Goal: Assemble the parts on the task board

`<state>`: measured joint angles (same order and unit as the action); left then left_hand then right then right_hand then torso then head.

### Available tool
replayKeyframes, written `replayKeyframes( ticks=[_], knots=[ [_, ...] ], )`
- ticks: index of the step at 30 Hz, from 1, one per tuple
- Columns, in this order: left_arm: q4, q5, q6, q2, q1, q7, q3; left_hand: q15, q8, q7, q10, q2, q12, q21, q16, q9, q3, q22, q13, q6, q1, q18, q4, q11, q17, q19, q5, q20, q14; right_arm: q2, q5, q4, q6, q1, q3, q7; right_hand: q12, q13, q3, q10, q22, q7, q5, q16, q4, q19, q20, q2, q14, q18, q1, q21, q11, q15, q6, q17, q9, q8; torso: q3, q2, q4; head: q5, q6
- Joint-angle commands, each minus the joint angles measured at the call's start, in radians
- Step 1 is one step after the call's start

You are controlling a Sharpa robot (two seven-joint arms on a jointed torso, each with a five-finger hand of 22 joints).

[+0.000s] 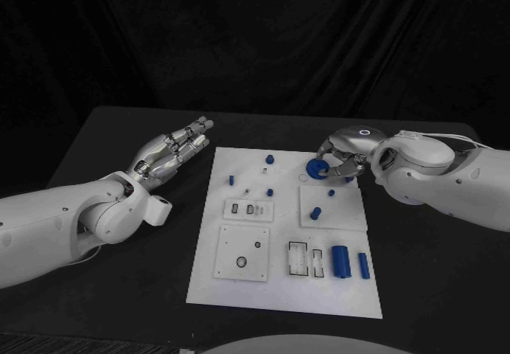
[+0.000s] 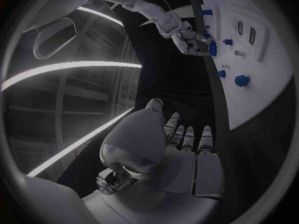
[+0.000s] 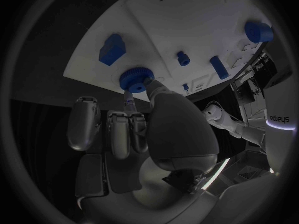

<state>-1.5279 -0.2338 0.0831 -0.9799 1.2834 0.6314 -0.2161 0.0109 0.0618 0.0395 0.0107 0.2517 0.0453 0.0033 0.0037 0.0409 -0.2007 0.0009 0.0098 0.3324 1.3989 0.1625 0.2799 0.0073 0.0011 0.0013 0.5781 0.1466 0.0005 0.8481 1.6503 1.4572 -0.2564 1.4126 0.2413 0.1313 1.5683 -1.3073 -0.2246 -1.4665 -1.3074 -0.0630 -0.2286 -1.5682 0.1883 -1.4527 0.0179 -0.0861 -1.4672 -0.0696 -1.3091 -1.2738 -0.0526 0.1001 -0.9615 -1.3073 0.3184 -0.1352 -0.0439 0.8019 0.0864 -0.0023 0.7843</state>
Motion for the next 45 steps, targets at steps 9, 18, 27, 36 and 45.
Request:
replayKeyframes(
  ticks=[9, 18, 27, 36, 45],
  knots=[
    [-0.002, -0.002, -0.012, -0.002, -0.001, 0.009, 0.001, 0.008, 0.005, 0.004, -0.003, -0.001, -0.002, -0.003, -0.004, 0.0, 0.006, -0.001, 0.001, 0.001, 0.008, 0.019, -0.003, 0.008, -0.001, -0.001, 0.004, 0.007, 0.0, 0.019, 0.006, 0.022, -0.053, -0.008, 0.006, -0.024, 0.003, -0.263, 0.0, -0.104, -0.192, 0.047, -0.013, -0.003, -0.027, -0.013, -0.012, 0.019, -0.104, 0.015, -0.033, -0.031, -0.009, 0.01, -0.097, -0.263, 0.081, -0.056, -0.0003, -0.001, -0.0012, 0.004, 0.001],
    [-0.011, -0.002, 0.001, -0.01, -0.001, 0.015, 0.001, 0.006, 0.007, 0.004, -0.003, -0.004, -0.001, -0.003, -0.004, 0.001, 0.01, -0.001, 0.001, 0.004, 0.014, 0.019, -0.008, 0.007, -0.001, -0.001, 0.011, 0.012, 0.0, 0.025, 0.006, 0.075, -0.089, 0.037, 0.006, -0.019, 0.003, -0.263, 0.002, -0.104, -0.196, 0.042, -0.046, -0.003, -0.02, -0.021, -0.015, 0.018, -0.104, 0.018, -0.023, -0.049, -0.007, 0.012, -0.093, -0.263, 0.094, -0.051, -0.0013, 0.0, 0.0022, 0.01, 0.002],
    [-0.009, -0.002, 0.003, -0.007, -0.001, 0.016, 0.001, 0.005, 0.008, 0.003, -0.002, -0.005, -0.001, -0.003, -0.004, 0.001, 0.012, -0.001, 0.001, 0.005, 0.018, 0.018, -0.011, 0.005, -0.001, -0.001, 0.016, 0.013, 0.0, -0.013, 0.006, 0.11, -0.077, 0.061, 0.006, -0.027, 0.003, -0.263, 0.002, -0.104, -0.197, 0.039, -0.072, -0.003, -0.017, -0.023, -0.015, 0.015, -0.104, 0.019, -0.017, -0.055, -0.005, 0.012, -0.089, -0.263, 0.1, -0.046, -0.0001, 0.002, 0.0015, 0.008, 0.004],
    [-0.005, -0.002, -0.001, -0.004, -0.001, 0.014, 0.001, 0.005, 0.008, 0.002, -0.002, -0.005, -0.001, -0.003, -0.004, 0.001, 0.015, -0.001, 0.001, 0.004, 0.022, 0.018, -0.015, 0.005, -0.001, -0.001, 0.02, 0.014, 0.0, -0.104, 0.006, 0.075, -0.078, 0.051, 0.006, -0.054, 0.003, -0.263, 0.003, -0.104, -0.198, 0.036, -0.074, -0.003, -0.015, -0.024, -0.015, 0.014, -0.104, 0.02, -0.013, -0.057, -0.004, 0.011, -0.089, -0.263, 0.102, -0.045, 0.0006, 0.001, 0.0014, -0.001, 0.013],
    [-0.007, -0.002, -0.001, -0.003, 0.0, 0.012, 0.001, 0.005, 0.008, 0.002, -0.002, -0.005, -0.001, -0.003, -0.004, 0.001, 0.015, -0.001, 0.001, 0.004, 0.022, 0.018, -0.015, 0.005, -0.001, -0.001, 0.02, 0.014, 0.0, -0.181, 0.006, 0.019, -0.067, 0.026, 0.006, -0.068, 0.003, -0.263, 0.005, -0.104, -0.198, 0.034, -0.073, -0.003, -0.014, -0.024, -0.014, 0.011, -0.104, 0.02, -0.01, -0.058, -0.003, 0.01, -0.087, -0.263, 0.102, -0.043, -0.0021, 0.0, 0.0042, -0.002, 0.007]
  ],
)
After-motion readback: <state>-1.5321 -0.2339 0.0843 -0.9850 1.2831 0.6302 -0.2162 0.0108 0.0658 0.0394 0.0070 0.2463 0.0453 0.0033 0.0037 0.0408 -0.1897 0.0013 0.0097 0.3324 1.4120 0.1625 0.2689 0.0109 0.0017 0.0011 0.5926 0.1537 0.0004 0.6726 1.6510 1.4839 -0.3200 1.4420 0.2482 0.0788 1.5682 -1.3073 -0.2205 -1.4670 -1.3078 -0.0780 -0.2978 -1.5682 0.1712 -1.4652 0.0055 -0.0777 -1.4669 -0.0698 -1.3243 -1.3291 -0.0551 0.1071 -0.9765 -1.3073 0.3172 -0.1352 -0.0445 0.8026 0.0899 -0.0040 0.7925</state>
